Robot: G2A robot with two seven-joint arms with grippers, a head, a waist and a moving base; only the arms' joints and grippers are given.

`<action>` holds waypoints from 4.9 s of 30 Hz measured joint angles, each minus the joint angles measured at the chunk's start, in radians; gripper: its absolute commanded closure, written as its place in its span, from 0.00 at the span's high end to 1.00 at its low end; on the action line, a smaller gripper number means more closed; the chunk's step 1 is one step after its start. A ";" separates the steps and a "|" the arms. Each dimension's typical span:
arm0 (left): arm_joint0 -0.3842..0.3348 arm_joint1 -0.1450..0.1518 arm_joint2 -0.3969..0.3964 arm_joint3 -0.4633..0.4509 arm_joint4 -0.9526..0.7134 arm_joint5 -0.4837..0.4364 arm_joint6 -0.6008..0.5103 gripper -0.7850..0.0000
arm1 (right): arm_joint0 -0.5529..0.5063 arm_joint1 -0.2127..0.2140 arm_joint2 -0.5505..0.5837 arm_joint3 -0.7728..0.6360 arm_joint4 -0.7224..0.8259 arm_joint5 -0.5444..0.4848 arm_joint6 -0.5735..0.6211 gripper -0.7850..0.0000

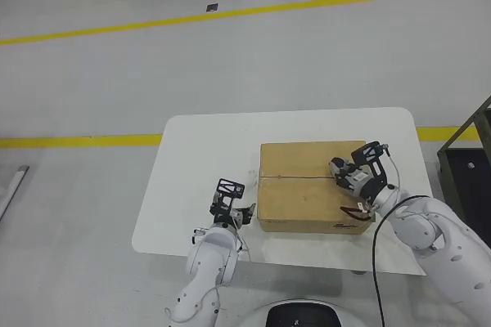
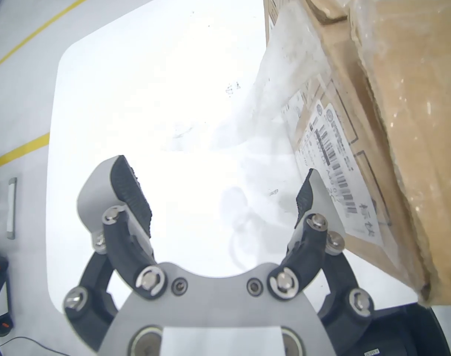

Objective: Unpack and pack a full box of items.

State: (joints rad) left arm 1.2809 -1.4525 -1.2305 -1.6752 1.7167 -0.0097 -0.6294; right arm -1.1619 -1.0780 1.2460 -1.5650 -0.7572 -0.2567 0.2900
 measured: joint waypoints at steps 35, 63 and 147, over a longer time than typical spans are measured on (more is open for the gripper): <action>-0.154 -0.022 0.032 0.301 -0.088 0.089 0.262 1.00 | -0.020 -0.012 0.014 -0.005 0.029 -0.024 0.047 0.00; -0.246 -0.039 0.041 0.196 -0.169 0.090 0.359 1.00 | 0.019 -0.027 0.021 0.027 0.043 -0.026 0.027 0.00; -0.222 -0.030 0.009 0.189 -0.379 -0.079 0.311 1.00 | 0.003 -0.046 0.051 -0.007 0.063 -0.038 0.056 0.00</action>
State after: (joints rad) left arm 1.0588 -1.4821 -1.2220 -1.4865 1.3374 -0.0882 -0.3183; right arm -1.1586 -1.1236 1.2974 -1.5721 -0.6947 -0.2952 0.3455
